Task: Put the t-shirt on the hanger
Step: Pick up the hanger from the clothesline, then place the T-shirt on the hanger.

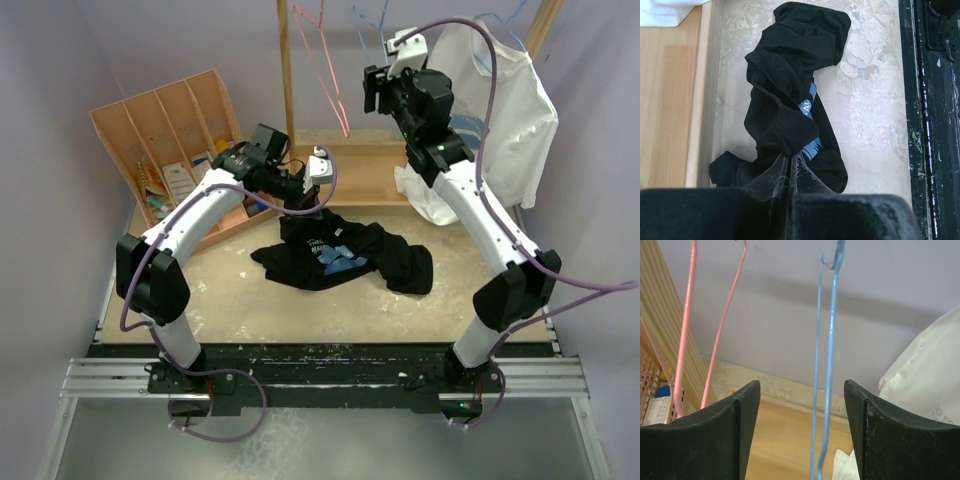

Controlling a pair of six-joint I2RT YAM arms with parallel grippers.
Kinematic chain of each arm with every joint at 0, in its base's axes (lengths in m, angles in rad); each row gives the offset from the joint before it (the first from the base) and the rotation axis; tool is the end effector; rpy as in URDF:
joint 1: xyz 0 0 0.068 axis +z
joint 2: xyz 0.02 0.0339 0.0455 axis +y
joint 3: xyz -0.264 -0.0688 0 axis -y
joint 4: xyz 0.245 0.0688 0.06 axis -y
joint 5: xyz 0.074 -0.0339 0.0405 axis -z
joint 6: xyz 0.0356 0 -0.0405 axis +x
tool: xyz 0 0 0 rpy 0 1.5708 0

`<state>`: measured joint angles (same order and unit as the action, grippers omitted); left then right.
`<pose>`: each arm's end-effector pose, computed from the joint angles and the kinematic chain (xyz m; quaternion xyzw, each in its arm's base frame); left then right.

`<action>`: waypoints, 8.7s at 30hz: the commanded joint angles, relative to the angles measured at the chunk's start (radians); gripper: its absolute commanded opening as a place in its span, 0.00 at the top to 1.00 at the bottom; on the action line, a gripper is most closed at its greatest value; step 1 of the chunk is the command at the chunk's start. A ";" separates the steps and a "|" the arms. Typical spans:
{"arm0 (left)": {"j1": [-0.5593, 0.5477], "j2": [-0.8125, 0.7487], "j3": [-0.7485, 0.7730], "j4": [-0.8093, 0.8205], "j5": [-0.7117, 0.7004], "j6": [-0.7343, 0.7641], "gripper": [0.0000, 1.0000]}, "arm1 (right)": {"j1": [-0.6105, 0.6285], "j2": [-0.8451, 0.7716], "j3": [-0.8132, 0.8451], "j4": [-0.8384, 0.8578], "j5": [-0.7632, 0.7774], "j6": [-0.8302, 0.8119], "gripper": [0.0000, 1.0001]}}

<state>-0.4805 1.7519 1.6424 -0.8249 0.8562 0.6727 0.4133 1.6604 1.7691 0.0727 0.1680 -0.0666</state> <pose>0.3205 -0.1974 0.3278 0.5800 0.6536 -0.3652 0.3211 0.3577 0.1504 0.4823 -0.0890 0.6349 0.0791 0.7633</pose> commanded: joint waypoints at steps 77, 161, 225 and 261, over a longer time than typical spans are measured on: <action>-0.015 -0.045 -0.099 0.099 0.000 -0.036 1.00 | -0.071 -0.208 0.099 -0.299 -0.009 0.010 1.00; 0.161 -0.021 0.144 -0.170 -0.139 0.099 1.00 | -0.067 -0.642 -0.580 -0.638 -0.641 -0.430 1.00; 0.010 -0.016 0.479 -0.261 -0.207 -0.142 1.00 | -0.070 -0.423 -0.611 -0.260 -0.785 -0.502 1.00; -0.110 0.031 0.402 -0.084 -0.149 -0.263 1.00 | -0.047 -0.424 -0.742 -0.008 -0.825 -0.359 1.00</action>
<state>-0.5663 1.7767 2.0495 -0.9844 0.6765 0.4282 0.3588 1.2446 1.0218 0.0017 -0.6235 -0.4389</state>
